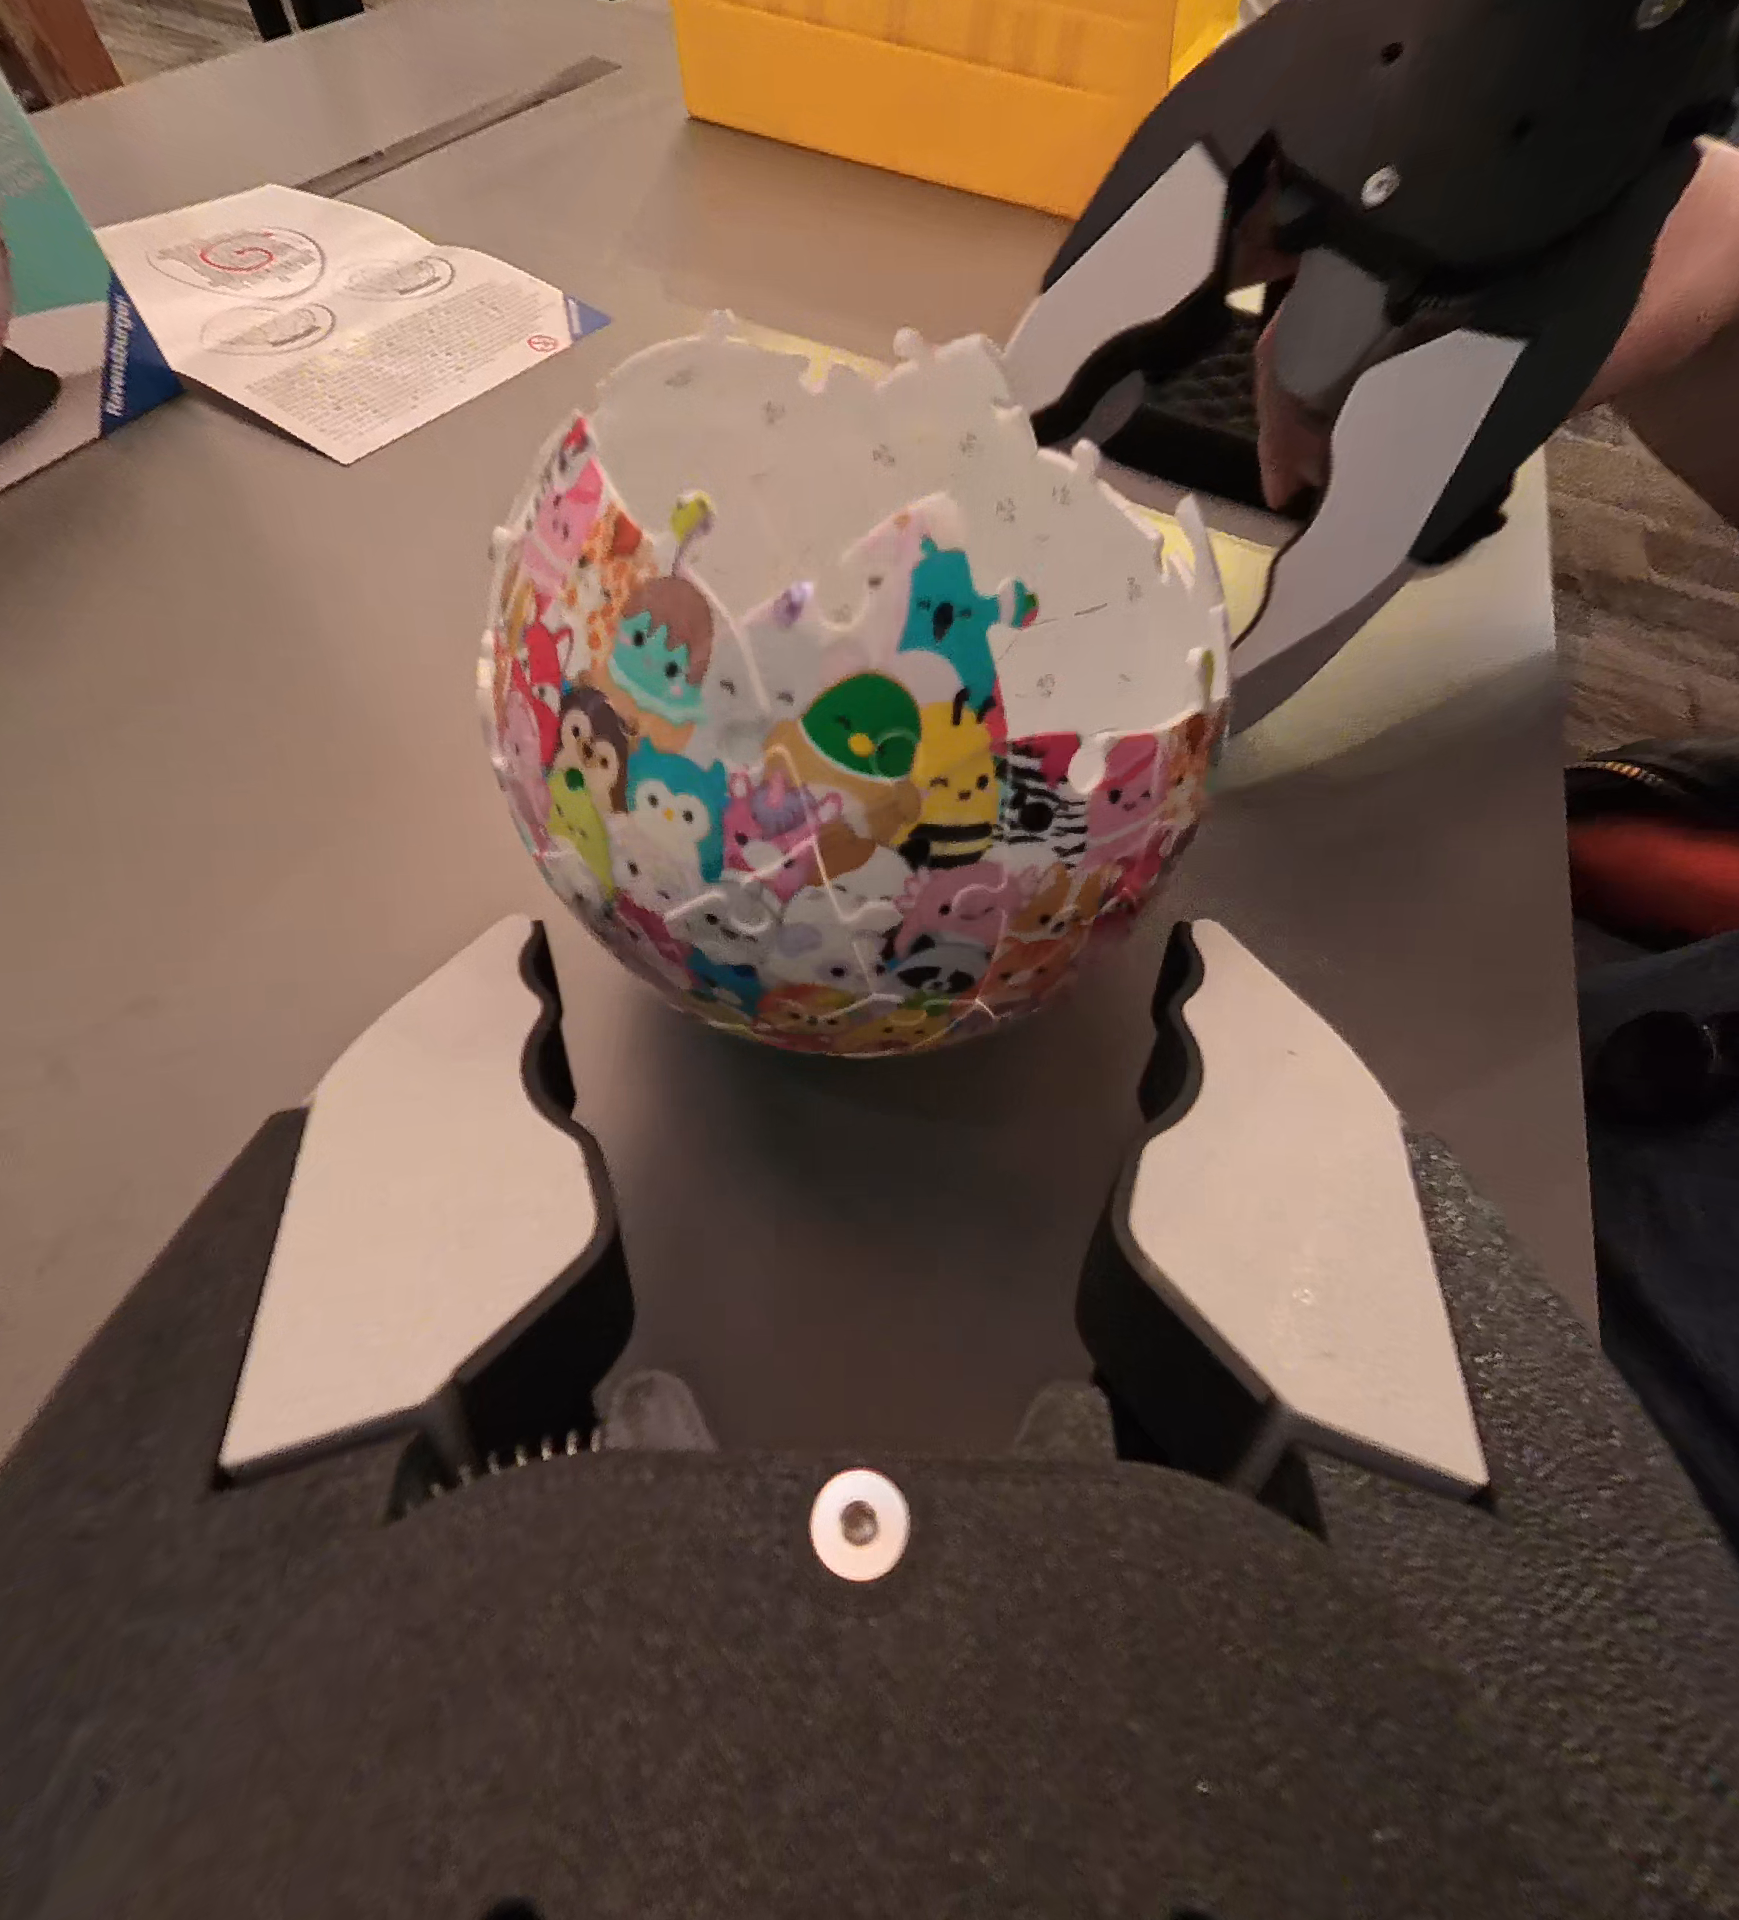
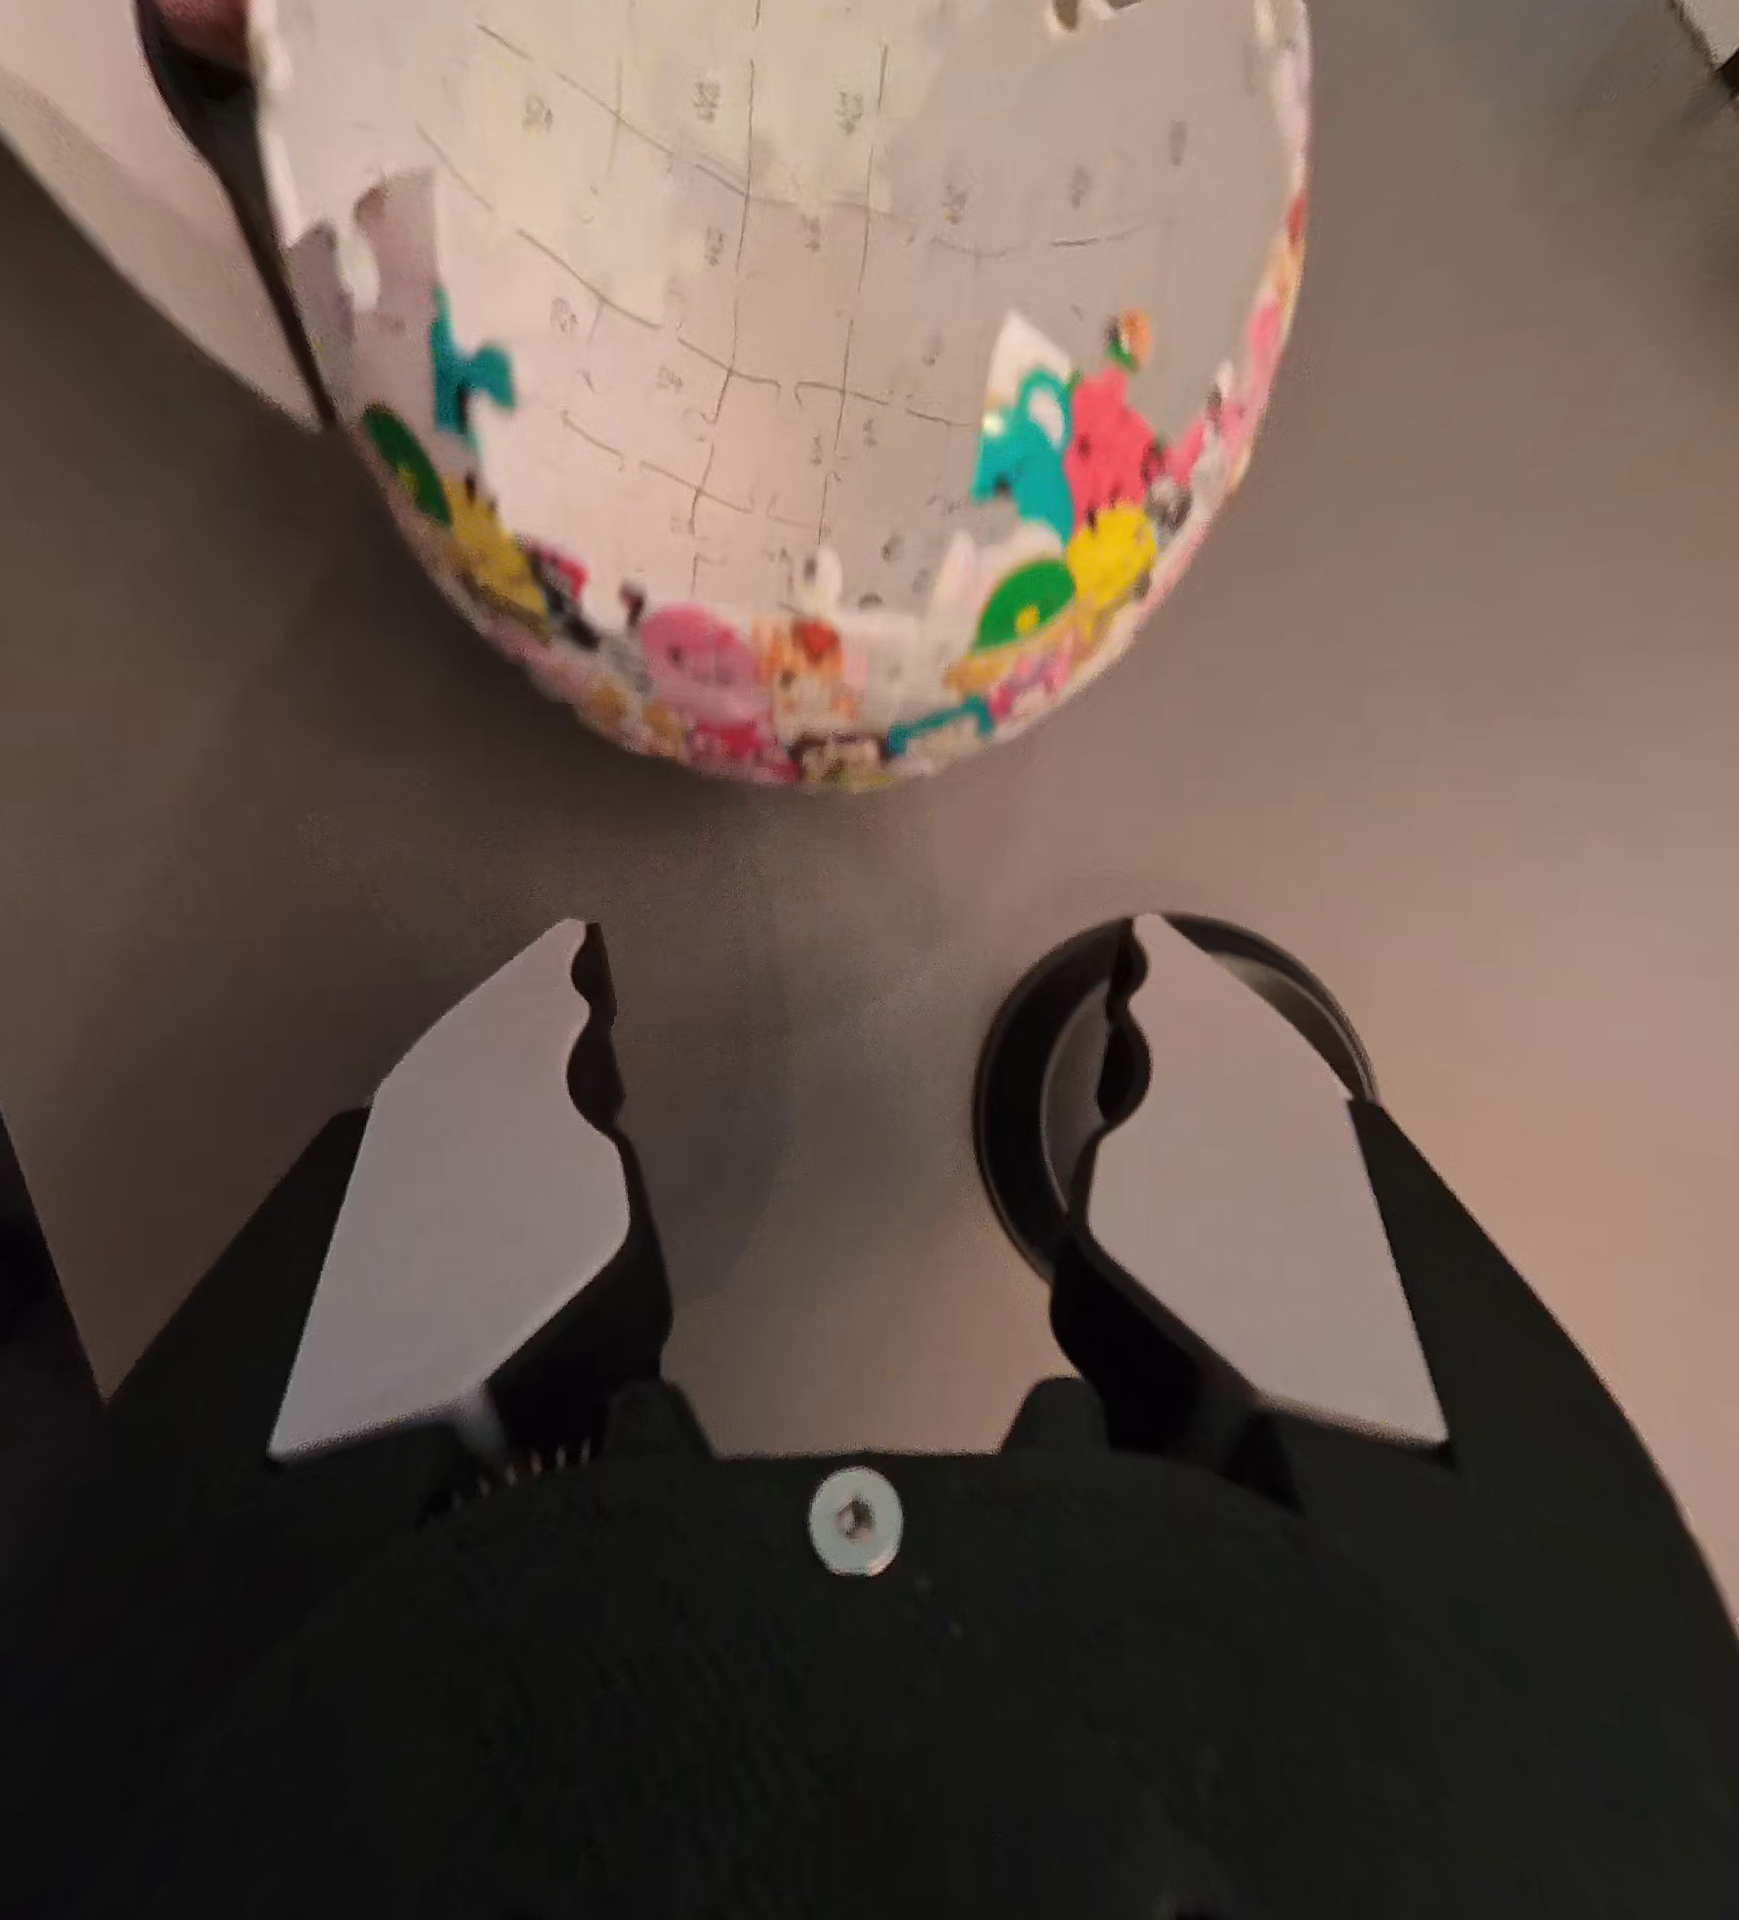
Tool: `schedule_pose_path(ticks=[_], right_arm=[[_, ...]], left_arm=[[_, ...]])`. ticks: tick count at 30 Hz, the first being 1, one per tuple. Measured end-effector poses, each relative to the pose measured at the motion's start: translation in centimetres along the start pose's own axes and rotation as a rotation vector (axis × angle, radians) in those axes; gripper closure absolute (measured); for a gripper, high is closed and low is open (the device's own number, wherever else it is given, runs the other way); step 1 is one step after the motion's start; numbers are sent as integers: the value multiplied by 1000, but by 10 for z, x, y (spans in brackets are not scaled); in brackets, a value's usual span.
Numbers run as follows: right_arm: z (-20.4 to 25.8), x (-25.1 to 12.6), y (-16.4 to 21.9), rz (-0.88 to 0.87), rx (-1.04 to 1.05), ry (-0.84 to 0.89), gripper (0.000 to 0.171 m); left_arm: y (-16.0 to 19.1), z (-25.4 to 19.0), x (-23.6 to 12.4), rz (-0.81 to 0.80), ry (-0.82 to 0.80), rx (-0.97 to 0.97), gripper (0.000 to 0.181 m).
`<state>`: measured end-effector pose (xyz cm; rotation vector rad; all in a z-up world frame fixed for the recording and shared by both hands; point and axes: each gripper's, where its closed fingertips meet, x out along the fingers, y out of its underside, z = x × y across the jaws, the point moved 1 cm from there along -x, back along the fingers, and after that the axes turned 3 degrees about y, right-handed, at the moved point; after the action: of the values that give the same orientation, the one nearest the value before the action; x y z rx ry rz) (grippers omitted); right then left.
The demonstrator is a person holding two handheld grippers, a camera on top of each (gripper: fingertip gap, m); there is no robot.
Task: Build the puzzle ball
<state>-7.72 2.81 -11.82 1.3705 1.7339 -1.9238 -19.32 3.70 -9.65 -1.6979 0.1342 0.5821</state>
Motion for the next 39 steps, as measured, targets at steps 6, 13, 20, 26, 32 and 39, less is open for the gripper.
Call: schedule_pose_path(ticks=[6,13,20,26,32,39], right_arm=[[-32,-36,30,52,-176,156,135],[-70,-42,71,190,-188,218,170],[-75,-45,106,329,-100,116,170],[-74,-44,110,424,-115,23,170],[-73,-44,110,508,-175,-34,169],[-74,-43,110,544,-138,-119,170]], left_arm=[[2,3,-11,-28,-43,-13,73],[-2,1,-14,-51,-61,-5,75],[-3,-2,-18,-58,-68,5,75],[-5,-4,-23,-77,-86,11,75],[-4,-2,-18,-98,-93,-32,74],[-2,-7,-8,-55,-80,7,70]])
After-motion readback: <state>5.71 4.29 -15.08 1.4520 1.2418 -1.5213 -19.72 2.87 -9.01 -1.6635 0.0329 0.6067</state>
